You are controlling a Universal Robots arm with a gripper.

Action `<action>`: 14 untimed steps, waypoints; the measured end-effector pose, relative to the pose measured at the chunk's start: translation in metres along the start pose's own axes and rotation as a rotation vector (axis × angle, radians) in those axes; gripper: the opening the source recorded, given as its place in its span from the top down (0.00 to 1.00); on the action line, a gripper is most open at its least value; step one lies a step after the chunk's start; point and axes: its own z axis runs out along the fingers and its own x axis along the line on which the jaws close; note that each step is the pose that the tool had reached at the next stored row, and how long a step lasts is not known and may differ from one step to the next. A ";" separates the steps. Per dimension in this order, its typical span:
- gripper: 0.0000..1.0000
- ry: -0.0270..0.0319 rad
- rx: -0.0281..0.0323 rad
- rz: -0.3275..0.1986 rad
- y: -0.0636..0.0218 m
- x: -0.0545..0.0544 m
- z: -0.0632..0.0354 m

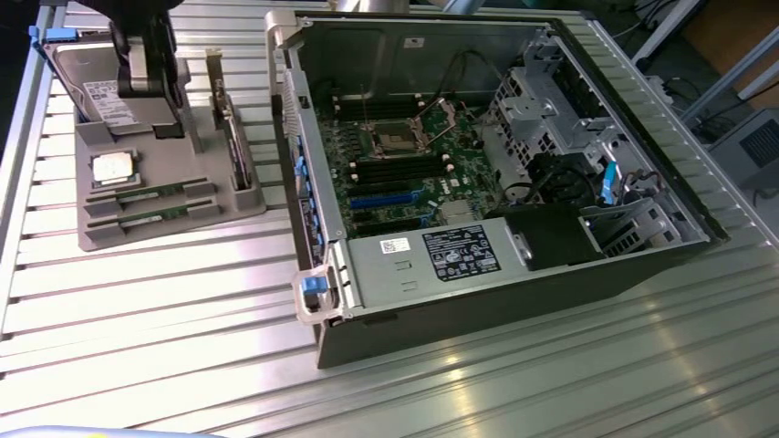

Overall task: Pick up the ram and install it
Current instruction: 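Pick up the ram and move it above insertion slot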

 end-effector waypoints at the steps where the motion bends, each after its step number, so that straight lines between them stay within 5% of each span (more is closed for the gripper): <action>1: 0.58 0.0001 -0.0001 0.000 0.0005 0.000 0.0007; 14: 0.58 0.0001 0.0000 0.000 0.0044 0.000 0.0087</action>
